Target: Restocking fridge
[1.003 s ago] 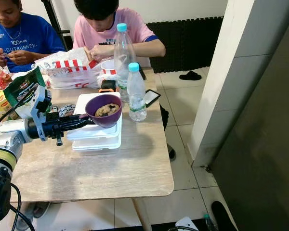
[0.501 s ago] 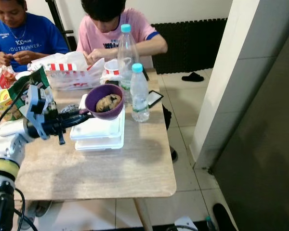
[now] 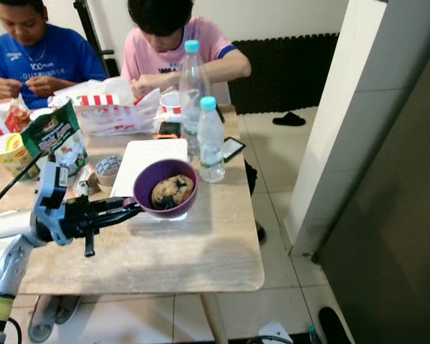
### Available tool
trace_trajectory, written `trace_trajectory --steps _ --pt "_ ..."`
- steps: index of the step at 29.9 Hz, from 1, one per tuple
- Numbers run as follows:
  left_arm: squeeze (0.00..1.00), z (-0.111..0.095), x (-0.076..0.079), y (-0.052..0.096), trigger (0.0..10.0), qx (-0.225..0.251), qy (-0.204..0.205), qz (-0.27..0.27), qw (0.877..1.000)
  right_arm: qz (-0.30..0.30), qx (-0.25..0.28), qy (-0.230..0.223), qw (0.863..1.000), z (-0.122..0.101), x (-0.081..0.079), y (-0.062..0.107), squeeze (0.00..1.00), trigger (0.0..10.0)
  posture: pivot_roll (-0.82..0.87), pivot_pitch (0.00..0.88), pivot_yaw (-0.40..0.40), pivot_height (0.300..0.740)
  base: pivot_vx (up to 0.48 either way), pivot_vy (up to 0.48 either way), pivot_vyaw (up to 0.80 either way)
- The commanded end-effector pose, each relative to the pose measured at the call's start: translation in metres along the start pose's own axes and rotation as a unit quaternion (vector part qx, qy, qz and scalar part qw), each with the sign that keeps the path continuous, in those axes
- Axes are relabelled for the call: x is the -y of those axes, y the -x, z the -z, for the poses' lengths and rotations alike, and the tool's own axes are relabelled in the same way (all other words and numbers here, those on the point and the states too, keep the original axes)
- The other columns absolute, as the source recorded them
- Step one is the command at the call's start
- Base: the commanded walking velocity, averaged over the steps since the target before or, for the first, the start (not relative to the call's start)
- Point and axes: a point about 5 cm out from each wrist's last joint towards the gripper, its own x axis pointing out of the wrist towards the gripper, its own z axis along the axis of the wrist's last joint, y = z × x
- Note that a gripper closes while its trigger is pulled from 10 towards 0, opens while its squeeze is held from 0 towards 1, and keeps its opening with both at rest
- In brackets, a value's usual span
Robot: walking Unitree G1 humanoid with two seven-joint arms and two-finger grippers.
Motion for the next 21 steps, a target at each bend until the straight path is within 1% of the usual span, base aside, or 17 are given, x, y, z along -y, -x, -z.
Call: trace_trajectory --steps 1,6,8,10,11,13,21 --pt "0.0 0.002 0.008 -0.005 10.0 0.005 0.01 0.001 1.0 -0.012 0.001 -0.005 1.0 0.001 -0.008 -0.001 0.0 10.0 0.02 0.018 0.053 0.74 0.0 0.0 0.0" --pt "0.0 0.023 0.023 -0.015 10.0 -0.009 0.05 -0.008 0.999 -0.011 0.001 -0.005 1.0 0.002 -0.008 -0.001 0.0 10.0 0.02 0.009 0.056 0.74 0.0 0.0 0.0" --pt "0.0 0.023 0.023 -0.015 10.0 -0.009 0.05 -0.008 0.999 -0.011 0.001 -0.005 1.0 0.002 -0.008 -0.001 0.0 10.0 0.02 0.009 0.056 0.74 0.0 0.0 0.0" --pt "0.0 0.033 0.029 -0.018 10.0 -0.02 0.063 -0.012 0.998 -0.011 0.0 -0.005 1.0 0.002 -0.008 -0.001 0.0 10.0 0.01 0.005 0.056 0.74 0.0 0.0 0.0" --pt "0.0 0.033 0.029 -0.018 10.0 -0.02 0.063 -0.012 0.998 -0.011 0.0 -0.005 1.0 0.002 -0.008 -0.001 0.0 10.0 0.01 0.005 0.056 0.74 0.0 0.0 0.0" --pt "0.0 0.036 0.033 -0.019 10.0 -0.026 0.074 -0.015 0.997 -0.011 0.0 -0.005 1.0 0.002 -0.008 -0.001 0.0 10.0 0.01 0.005 0.055 0.74 0.0 0.0 0.0" --pt "0.0 0.038 0.036 -0.023 10.0 -0.035 0.082 -0.02 0.996 -0.01 -0.001 -0.005 1.0 0.003 -0.008 -0.001 0.0 10.0 0.01 0.004 0.054 0.74 0.0 0.0 0.0"
